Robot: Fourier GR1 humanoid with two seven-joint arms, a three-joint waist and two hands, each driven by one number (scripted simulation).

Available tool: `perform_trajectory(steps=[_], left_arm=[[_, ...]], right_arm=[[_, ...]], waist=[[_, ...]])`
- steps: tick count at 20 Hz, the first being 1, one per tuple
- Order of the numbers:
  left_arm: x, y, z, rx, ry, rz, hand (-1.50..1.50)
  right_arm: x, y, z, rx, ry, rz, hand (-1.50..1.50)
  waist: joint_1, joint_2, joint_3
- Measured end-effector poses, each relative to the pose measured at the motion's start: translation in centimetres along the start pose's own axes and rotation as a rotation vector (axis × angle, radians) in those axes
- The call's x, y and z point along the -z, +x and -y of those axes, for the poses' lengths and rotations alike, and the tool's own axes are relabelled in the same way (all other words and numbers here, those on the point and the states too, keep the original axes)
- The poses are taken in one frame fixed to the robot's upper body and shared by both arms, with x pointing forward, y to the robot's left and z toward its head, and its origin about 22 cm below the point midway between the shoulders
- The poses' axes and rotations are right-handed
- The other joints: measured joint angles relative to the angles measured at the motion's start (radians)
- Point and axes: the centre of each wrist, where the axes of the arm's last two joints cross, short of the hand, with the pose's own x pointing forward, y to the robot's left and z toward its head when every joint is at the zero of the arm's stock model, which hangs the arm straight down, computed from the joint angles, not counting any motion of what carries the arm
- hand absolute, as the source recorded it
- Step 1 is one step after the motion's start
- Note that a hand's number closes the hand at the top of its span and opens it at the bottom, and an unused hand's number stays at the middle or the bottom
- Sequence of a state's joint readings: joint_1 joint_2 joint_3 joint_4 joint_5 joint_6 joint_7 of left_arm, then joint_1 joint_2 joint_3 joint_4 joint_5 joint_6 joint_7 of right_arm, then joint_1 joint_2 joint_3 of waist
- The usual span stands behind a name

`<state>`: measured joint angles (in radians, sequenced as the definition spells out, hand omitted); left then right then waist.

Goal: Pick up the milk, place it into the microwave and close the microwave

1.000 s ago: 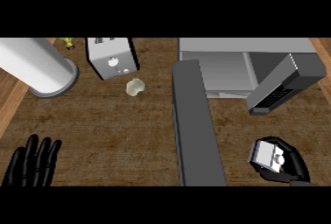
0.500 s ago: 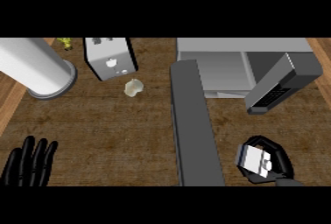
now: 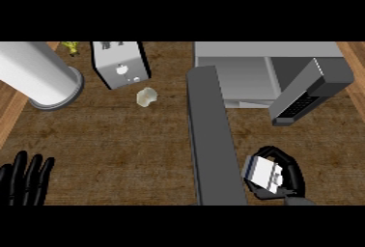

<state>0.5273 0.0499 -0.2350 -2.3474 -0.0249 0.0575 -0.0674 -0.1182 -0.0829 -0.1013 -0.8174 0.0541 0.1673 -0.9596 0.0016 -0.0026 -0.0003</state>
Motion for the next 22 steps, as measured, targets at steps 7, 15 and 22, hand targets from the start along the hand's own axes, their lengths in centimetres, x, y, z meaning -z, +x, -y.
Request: perform_trajectory(steps=[7, 15, 22], left_arm=[[0.6, -0.6, -0.6, 0.0, 0.006, -0.004, -1.5], [0.4, -0.6, -1.6, 0.008, 0.0, -0.013, -1.5], [0.5, -1.6, -2.0, 0.004, -0.016, -0.012, -1.5]], right_arm=[[5.8, 2.2, -3.0, -0.052, 0.011, 0.078, 1.5], [12.8, 4.4, -5.5, -0.211, -0.022, 0.031, 1.5], [18.3, 5.0, -4.4, -0.345, -0.08, -0.028, 1.5]], waist=[[0.003, 0.001, 0.0], [0.012, 0.003, 0.0], [0.029, 0.01, 0.001]])
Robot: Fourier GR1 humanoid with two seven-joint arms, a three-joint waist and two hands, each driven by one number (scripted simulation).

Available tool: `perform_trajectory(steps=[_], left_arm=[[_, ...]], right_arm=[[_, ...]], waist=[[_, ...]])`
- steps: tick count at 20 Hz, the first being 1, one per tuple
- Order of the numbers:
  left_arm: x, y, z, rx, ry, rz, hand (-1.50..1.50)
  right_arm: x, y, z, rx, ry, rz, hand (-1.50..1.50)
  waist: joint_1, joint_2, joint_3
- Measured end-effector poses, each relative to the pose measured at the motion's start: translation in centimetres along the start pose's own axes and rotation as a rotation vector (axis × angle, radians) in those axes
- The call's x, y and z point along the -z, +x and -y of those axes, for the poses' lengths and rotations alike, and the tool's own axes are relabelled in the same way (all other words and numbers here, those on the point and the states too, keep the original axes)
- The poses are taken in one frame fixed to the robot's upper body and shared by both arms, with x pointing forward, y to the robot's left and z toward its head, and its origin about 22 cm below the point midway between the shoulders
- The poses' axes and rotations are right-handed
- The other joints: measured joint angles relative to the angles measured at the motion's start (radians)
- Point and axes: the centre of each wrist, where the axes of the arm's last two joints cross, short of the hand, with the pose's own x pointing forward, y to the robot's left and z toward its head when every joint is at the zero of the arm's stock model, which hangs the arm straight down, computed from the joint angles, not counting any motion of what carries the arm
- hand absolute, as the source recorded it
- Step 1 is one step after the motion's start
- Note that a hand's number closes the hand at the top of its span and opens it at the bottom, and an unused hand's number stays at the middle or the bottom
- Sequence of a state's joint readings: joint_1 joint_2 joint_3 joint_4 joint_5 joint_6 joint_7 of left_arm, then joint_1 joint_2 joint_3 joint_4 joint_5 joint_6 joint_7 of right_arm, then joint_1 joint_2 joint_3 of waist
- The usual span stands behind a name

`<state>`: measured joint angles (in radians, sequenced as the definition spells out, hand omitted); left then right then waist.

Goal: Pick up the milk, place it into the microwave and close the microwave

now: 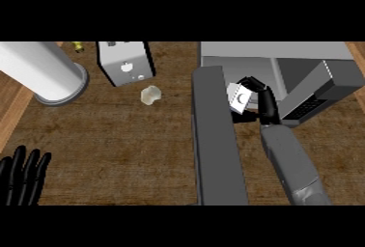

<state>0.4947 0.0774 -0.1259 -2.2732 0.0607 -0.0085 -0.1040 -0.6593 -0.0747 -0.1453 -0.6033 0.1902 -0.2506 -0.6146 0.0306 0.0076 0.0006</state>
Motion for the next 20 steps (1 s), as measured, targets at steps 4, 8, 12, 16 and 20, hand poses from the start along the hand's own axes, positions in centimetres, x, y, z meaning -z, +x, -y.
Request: perform_trajectory(steps=[4, 8, 12, 16, 20], left_arm=[[0.1, -0.4, 0.2, -0.014, -0.01, 0.007, -1.5], [0.4, -0.4, -0.1, -0.02, -0.027, 0.01, -1.5], [0.9, -0.3, -0.1, -0.015, -0.039, 0.014, -1.5], [1.0, -0.6, 0.0, 0.0, -0.047, 0.008, -1.5], [1.0, -0.5, -0.1, 0.018, -0.058, 0.001, -1.5]], right_arm=[[2.2, 0.1, 1.4, -0.07, -0.027, -0.022, 1.5], [3.8, 0.6, 2.7, -0.148, -0.106, -0.043, 1.5], [4.8, 1.0, 3.8, -0.237, -0.213, -0.046, 1.5], [5.7, 1.6, 4.2, -0.362, -0.245, 0.002, -1.5], [6.3, 2.0, 3.9, -0.449, -0.184, 0.003, -1.5]], waist=[[0.016, 0.007, 0.001], [0.033, 0.016, 0.002], [0.045, 0.023, 0.002], [0.059, 0.028, 0.002], [0.073, 0.032, 0.002]])
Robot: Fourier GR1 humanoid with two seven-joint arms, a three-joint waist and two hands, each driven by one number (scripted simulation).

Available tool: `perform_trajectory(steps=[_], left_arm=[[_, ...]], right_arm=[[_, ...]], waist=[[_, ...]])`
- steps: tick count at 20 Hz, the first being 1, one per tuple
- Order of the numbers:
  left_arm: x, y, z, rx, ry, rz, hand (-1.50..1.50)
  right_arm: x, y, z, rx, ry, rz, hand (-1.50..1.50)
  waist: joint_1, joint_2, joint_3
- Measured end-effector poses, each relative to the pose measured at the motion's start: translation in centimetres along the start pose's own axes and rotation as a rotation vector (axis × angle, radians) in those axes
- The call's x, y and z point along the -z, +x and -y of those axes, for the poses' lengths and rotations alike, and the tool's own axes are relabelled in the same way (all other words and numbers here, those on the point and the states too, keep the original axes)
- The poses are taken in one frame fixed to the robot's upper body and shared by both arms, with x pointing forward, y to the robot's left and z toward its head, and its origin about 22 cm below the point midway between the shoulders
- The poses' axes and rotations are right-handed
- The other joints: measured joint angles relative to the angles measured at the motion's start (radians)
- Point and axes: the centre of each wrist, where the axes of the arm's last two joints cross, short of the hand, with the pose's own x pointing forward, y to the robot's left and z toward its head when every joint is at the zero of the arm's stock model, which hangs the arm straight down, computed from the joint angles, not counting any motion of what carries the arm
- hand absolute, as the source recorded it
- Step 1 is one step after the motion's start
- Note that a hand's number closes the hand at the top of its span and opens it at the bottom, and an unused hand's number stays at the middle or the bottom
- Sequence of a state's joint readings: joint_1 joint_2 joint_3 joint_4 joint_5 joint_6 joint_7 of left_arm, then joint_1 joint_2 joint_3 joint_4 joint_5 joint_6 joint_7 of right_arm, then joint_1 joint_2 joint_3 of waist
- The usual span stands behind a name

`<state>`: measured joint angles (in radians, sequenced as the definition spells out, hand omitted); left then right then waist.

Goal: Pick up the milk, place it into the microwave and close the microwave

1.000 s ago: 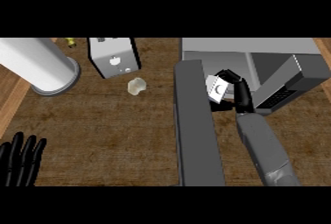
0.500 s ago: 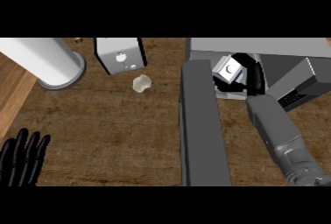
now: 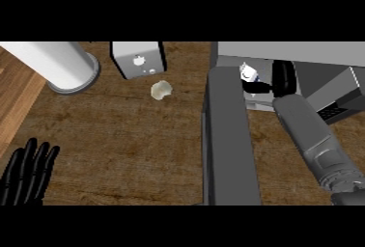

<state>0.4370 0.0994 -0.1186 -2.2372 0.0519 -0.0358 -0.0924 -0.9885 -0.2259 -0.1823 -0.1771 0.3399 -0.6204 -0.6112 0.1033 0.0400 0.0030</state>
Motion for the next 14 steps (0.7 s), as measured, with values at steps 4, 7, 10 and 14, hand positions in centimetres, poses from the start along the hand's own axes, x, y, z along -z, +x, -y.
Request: perform_trajectory(steps=[4, 7, 10, 14], left_arm=[[0.0, -0.1, 0.2, 0.011, -0.01, -0.001, -1.5], [0.0, 0.0, 0.3, 0.022, -0.014, 0.0, -1.5], [0.3, -0.2, 0.2, 0.027, -0.017, 0.0, -1.5], [0.1, -0.4, 0.3, 0.037, -0.022, -0.003, -1.5]], right_arm=[[0.4, 0.7, -0.3, -0.026, 0.066, 0.014, -1.5], [0.5, 1.6, -1.1, -0.019, 0.1, 0.013, -1.5], [0.4, 2.0, -1.6, -0.004, 0.113, 0.017, -1.5], [0.6, 2.5, -1.9, 0.006, 0.096, 0.012, -1.5]], waist=[[0.008, 0.002, 0.0], [0.009, 0.002, 0.001], [0.006, 0.004, 0.001], [0.003, 0.001, 0.0]])
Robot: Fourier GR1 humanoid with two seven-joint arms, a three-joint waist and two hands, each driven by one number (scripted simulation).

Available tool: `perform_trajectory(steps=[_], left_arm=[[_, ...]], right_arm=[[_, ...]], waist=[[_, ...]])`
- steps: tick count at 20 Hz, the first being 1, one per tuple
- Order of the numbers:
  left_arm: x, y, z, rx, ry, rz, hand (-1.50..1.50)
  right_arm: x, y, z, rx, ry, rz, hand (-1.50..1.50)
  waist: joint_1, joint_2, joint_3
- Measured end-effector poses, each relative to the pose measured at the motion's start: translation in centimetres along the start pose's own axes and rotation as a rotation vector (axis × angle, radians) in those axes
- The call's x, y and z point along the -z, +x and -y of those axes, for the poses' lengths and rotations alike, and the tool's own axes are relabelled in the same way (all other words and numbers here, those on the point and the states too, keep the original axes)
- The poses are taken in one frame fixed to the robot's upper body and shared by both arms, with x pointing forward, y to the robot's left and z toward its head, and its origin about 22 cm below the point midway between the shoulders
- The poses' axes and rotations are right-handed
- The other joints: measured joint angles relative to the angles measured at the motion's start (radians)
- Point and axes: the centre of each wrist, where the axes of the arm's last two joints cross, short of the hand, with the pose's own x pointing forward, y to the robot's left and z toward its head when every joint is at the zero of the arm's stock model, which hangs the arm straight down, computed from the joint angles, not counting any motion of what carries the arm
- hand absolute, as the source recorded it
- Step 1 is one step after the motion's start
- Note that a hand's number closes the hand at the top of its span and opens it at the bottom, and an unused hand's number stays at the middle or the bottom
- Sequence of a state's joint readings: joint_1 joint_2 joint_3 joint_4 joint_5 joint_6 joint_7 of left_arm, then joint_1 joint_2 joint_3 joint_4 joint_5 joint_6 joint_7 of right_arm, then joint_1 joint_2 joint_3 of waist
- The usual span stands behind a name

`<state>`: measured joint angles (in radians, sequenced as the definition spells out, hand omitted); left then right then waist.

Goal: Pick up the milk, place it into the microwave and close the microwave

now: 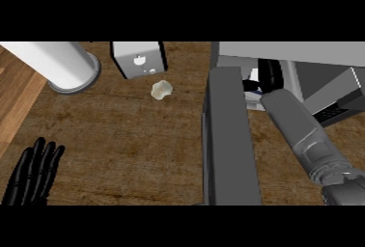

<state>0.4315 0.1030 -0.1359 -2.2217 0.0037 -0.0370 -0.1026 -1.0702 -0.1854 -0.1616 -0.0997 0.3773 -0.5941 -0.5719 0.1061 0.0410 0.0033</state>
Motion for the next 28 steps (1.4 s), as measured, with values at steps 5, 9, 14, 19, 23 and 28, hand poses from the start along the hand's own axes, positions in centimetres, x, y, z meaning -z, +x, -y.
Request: perform_trajectory(steps=[5, 9, 14, 19, 23, 28], left_arm=[[-0.4, 0.2, 0.0, 0.005, -0.002, -0.003, -1.5], [-0.6, 0.5, 0.4, 0.012, -0.003, -0.001, -1.5], [-0.9, 0.6, 0.8, 0.01, -0.008, -0.002, -1.5], [-1.0, 0.5, 1.0, 0.008, -0.004, -0.008, -1.5], [-1.1, 0.6, 1.5, 0.008, 0.003, -0.014, -1.5], [-1.1, 0.8, 1.9, 0.011, 0.007, -0.019, -1.5]], right_arm=[[-0.2, -0.7, 0.5, 0.016, -0.049, -0.012, -1.5], [-0.1, -1.0, 1.0, 0.022, -0.087, -0.021, -1.5], [0.5, -1.8, 2.7, 0.023, -0.138, -0.014, -1.5], [0.2, -2.8, 3.6, 0.031, -0.172, -0.007, -1.5], [0.4, -3.5, 4.8, 0.073, -0.167, -0.003, -1.5], [0.3, -3.9, 5.3, 0.165, -0.125, -0.002, -1.5]], waist=[[-0.008, -0.003, 0.0], [-0.015, -0.006, 0.0], [-0.018, -0.007, 0.0], [-0.028, -0.011, 0.0], [-0.037, -0.014, 0.0], [-0.044, -0.018, 0.0]])
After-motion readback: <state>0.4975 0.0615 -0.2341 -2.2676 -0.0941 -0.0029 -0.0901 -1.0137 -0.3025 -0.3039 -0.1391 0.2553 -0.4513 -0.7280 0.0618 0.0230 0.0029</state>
